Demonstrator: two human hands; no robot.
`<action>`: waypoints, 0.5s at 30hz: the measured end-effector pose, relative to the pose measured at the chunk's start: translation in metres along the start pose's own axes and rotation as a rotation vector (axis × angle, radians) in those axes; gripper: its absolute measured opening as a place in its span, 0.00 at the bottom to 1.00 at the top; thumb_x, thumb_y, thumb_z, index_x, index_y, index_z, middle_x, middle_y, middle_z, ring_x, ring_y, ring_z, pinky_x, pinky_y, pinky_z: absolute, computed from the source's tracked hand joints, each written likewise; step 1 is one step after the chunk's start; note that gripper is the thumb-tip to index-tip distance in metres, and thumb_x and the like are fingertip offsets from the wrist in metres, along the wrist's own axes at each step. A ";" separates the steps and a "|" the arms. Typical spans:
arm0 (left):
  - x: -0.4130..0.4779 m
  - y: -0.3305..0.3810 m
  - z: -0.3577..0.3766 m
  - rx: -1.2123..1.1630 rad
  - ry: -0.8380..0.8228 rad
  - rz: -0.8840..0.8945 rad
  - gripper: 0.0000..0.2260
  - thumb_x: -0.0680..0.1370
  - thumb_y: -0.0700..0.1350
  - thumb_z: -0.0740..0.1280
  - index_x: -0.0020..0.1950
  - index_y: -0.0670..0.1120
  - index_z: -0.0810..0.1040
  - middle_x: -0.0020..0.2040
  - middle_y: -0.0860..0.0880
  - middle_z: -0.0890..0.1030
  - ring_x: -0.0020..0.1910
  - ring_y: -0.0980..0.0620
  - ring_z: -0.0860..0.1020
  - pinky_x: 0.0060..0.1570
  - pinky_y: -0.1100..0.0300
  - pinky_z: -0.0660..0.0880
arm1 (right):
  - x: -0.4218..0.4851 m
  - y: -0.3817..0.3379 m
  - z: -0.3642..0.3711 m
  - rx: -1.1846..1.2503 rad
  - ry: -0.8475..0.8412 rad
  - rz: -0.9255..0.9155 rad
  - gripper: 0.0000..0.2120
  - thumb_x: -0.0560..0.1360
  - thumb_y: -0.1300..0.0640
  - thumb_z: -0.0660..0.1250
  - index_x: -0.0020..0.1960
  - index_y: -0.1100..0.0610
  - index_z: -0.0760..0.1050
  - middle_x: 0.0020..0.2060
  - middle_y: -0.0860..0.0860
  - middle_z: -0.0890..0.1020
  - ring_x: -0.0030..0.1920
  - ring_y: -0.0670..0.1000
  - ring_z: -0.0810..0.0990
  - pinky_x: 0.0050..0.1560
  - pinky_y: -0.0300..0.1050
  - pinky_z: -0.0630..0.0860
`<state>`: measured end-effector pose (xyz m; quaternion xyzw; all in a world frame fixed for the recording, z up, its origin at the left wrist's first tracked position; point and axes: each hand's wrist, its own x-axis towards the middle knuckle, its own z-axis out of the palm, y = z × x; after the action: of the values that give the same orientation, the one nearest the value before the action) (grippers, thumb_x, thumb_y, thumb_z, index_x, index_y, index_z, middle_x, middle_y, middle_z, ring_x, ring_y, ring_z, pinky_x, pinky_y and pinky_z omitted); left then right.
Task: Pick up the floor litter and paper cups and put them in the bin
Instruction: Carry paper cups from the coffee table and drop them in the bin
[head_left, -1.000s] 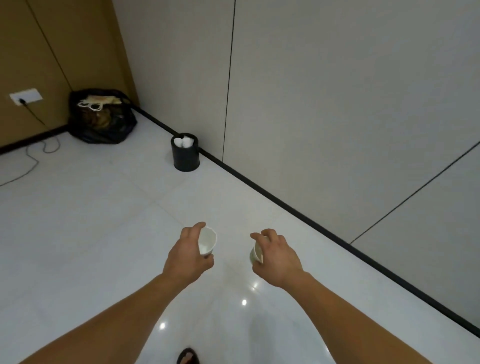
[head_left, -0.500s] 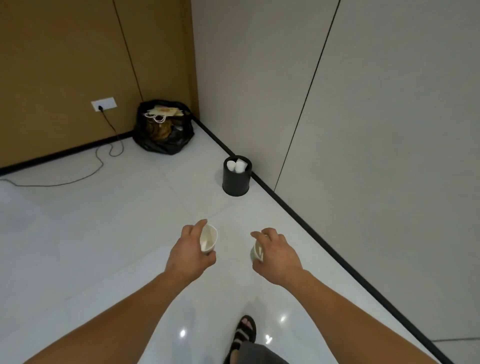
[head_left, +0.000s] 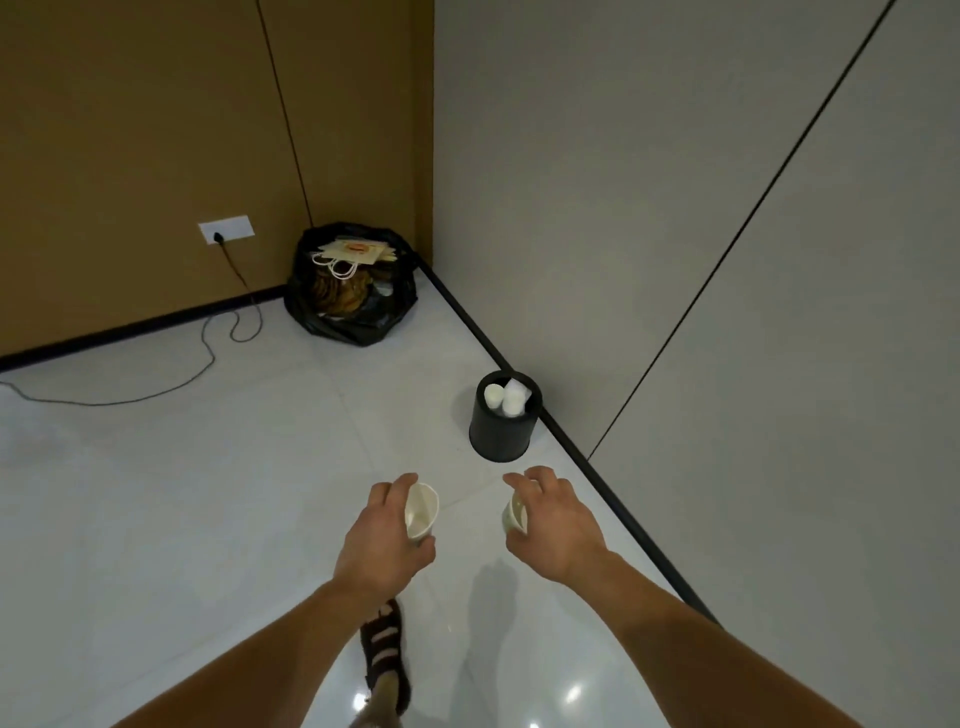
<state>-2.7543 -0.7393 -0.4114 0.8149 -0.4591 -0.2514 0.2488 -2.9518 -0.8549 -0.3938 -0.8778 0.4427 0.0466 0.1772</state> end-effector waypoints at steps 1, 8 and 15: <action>0.026 0.001 -0.001 -0.001 -0.006 0.015 0.34 0.71 0.51 0.73 0.73 0.54 0.60 0.67 0.51 0.66 0.57 0.47 0.75 0.55 0.55 0.76 | 0.020 0.002 -0.003 0.003 0.001 0.016 0.34 0.74 0.48 0.66 0.76 0.45 0.57 0.72 0.48 0.61 0.66 0.53 0.65 0.60 0.45 0.73; 0.200 0.024 -0.028 0.065 -0.105 0.174 0.35 0.70 0.53 0.72 0.73 0.54 0.60 0.65 0.51 0.67 0.57 0.48 0.74 0.56 0.56 0.76 | 0.148 0.019 -0.039 0.079 0.026 0.161 0.33 0.73 0.47 0.67 0.75 0.46 0.59 0.70 0.48 0.63 0.66 0.52 0.66 0.63 0.44 0.69; 0.339 0.055 -0.014 0.068 -0.206 0.209 0.35 0.70 0.52 0.72 0.72 0.54 0.60 0.65 0.50 0.67 0.55 0.48 0.75 0.52 0.57 0.76 | 0.250 0.069 -0.058 0.159 0.016 0.295 0.34 0.73 0.46 0.68 0.74 0.45 0.58 0.69 0.48 0.63 0.66 0.52 0.66 0.60 0.45 0.72</action>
<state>-2.6263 -1.0580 -0.4272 0.7406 -0.5729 -0.2906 0.1972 -2.8600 -1.1033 -0.4180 -0.7869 0.5704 0.0297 0.2337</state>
